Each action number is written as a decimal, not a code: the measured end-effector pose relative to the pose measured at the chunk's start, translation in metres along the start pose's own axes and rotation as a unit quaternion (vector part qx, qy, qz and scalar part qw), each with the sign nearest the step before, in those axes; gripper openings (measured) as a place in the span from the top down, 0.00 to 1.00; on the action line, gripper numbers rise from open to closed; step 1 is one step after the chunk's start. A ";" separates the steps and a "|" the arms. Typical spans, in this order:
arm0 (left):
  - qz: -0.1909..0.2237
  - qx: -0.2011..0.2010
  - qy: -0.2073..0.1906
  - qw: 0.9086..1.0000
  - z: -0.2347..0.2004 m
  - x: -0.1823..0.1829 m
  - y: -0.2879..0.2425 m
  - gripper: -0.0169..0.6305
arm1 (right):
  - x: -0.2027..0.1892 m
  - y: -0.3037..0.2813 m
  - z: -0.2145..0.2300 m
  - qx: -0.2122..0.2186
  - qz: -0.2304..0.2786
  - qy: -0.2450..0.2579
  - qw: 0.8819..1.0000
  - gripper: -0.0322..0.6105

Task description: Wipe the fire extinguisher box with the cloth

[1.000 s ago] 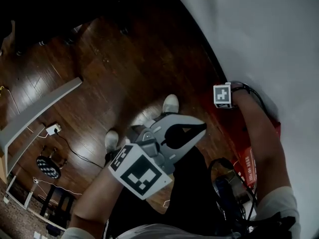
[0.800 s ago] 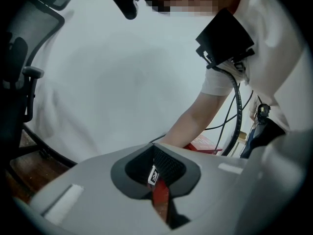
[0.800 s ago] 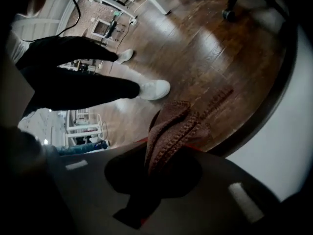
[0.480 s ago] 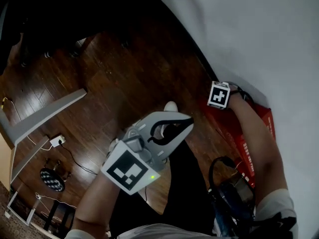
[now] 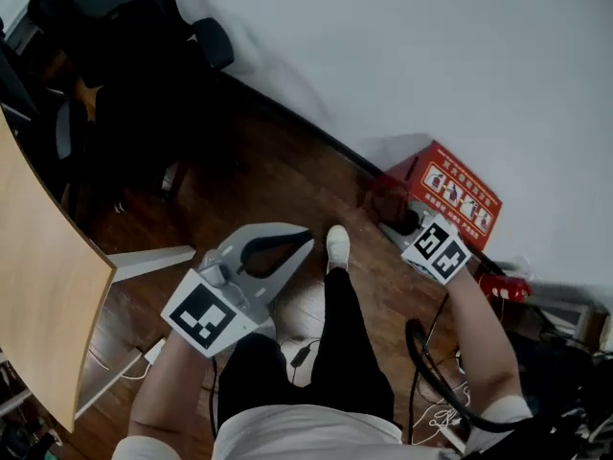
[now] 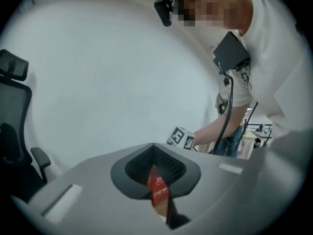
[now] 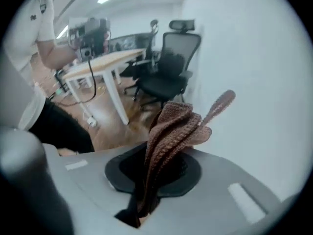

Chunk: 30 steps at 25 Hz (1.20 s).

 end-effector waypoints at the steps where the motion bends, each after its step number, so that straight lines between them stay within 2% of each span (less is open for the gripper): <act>1: -0.002 -0.014 0.000 1.000 0.013 0.014 0.016 0.97 | 0.002 0.028 -0.031 -0.027 0.047 -0.038 0.998 0.87; 3: -0.015 -0.050 -0.019 0.998 0.041 0.037 0.044 0.97 | -0.002 0.084 -0.092 -0.069 0.133 -0.115 0.982 0.87; 5: -0.030 -0.087 -0.049 0.994 0.072 0.055 0.066 0.97 | -0.015 0.134 -0.150 -0.107 0.198 -0.184 0.957 0.87; 7: -0.044 -0.114 -0.068 0.990 0.104 0.067 0.088 0.97 | -0.030 0.174 -0.207 -0.139 0.234 -0.232 0.934 0.87; 9: -0.061 -0.131 -0.074 0.987 0.139 0.072 0.111 0.97 | -0.043 0.206 -0.262 -0.157 0.250 -0.256 0.920 0.87; 11: -0.073 -0.137 -0.074 0.985 0.179 0.073 0.132 0.97 | -0.056 0.236 -0.312 -0.164 0.264 -0.260 0.914 0.87; 15: -0.074 -0.135 -0.070 0.986 0.269 0.075 0.166 0.97 | -0.089 0.284 -0.396 -0.181 0.284 -0.237 0.911 0.87; 18: -0.070 -0.141 -0.044 0.987 0.348 0.070 0.191 0.97 | -0.122 0.314 -0.459 -0.191 0.300 -0.233 0.905 0.87; 21: -0.076 -0.161 -0.024 0.984 0.410 0.064 0.220 0.97 | -0.149 0.331 -0.517 -0.200 0.300 -0.236 0.902 0.87; 23: -0.089 -0.173 -0.029 0.981 0.436 0.058 0.242 0.97 | -0.162 0.335 -0.555 -0.209 0.298 -0.240 0.900 0.87; 26: -0.096 -0.187 -0.044 0.977 0.454 0.054 0.267 0.97 | -0.168 0.341 -0.597 -0.235 0.309 -0.243 0.889 0.87; 30: -0.082 -0.200 -0.071 0.974 0.462 0.066 0.282 0.97 | -0.156 0.348 -0.622 -0.259 0.324 -0.242 0.877 0.87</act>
Point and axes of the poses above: the fingertips, and each gripper's own axes: y backward along the fingers, z to its right, x out of its top, the point moved 3 cm from there along y, backward along the fingers, and after that the axes turned 8 degrees about x, right-handed, at the moved point
